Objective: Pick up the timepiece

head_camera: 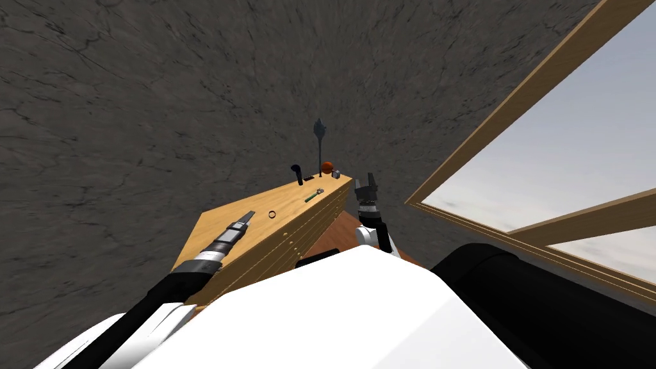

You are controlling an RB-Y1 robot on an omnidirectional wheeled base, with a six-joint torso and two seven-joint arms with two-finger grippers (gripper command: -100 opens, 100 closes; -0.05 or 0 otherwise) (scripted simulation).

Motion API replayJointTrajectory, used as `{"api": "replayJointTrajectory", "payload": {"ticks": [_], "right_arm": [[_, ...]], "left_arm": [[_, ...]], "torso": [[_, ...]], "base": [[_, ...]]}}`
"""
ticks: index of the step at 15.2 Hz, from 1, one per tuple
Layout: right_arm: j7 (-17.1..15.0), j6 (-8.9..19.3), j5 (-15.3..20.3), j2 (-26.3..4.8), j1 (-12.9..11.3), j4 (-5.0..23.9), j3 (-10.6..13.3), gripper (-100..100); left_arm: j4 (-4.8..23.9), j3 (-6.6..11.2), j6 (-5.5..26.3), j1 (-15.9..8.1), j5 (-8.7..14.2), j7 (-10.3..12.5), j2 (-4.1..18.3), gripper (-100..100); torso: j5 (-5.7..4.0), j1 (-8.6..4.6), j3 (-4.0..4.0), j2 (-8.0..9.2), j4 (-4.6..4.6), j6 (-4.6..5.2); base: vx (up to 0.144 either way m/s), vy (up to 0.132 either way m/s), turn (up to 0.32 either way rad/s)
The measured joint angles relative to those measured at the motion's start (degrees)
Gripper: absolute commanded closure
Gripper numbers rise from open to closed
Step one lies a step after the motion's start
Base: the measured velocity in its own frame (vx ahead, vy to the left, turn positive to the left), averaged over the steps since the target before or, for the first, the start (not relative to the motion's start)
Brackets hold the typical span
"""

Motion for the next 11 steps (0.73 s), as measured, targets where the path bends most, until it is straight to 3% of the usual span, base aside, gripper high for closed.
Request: {"api": "replayJointTrajectory", "payload": {"ticks": [11], "right_arm": [[0.0,0.0,0.0,0.0,0.0,0.0,0.0,0]], "left_arm": [[3.74,1.68,12.64,3.48,4.84,0.13,12.68,-100]], "torso": [[-0.03,-0.11,-0.03,-0.04,-0.01,0.0]], "base": [[0.064,-0.09,-0.065]]}}
